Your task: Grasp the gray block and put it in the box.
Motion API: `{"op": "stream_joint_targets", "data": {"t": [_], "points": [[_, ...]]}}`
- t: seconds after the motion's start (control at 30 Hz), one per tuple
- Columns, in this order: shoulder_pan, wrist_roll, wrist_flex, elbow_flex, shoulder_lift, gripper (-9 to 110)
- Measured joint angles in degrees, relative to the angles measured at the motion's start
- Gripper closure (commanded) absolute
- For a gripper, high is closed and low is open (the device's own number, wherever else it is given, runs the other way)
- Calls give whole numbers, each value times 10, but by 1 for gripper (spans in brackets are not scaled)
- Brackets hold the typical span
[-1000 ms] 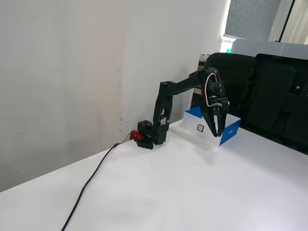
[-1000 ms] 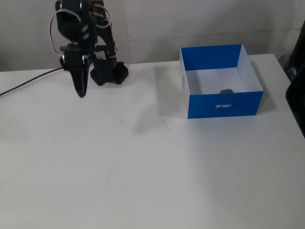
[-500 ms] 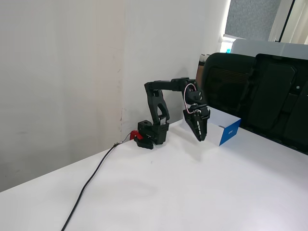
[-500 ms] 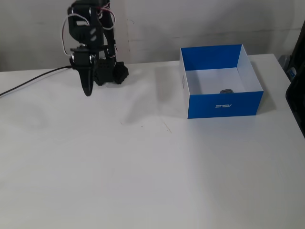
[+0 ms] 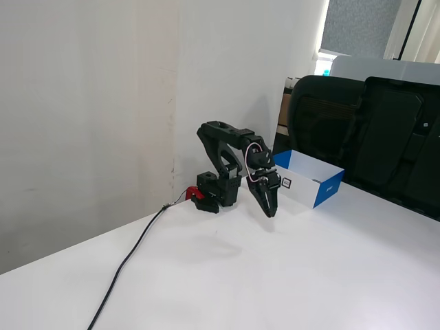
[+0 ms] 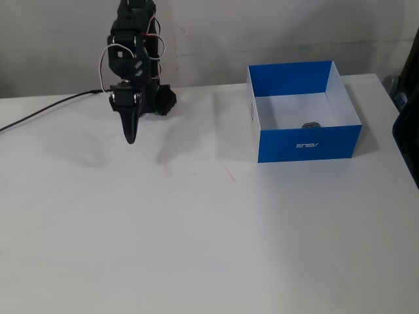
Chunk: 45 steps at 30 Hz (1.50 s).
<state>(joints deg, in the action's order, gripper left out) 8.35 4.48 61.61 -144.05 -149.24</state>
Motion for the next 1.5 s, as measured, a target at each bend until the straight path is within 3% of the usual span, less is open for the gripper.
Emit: {"op": "stream_joint_targets", "data": {"t": [0.4,0.9,1.5], "points": [[10,0,-31,-173,-156,101],[6,7,76,-278,-431,101],[5,25,79,-319,-447,99]]}}
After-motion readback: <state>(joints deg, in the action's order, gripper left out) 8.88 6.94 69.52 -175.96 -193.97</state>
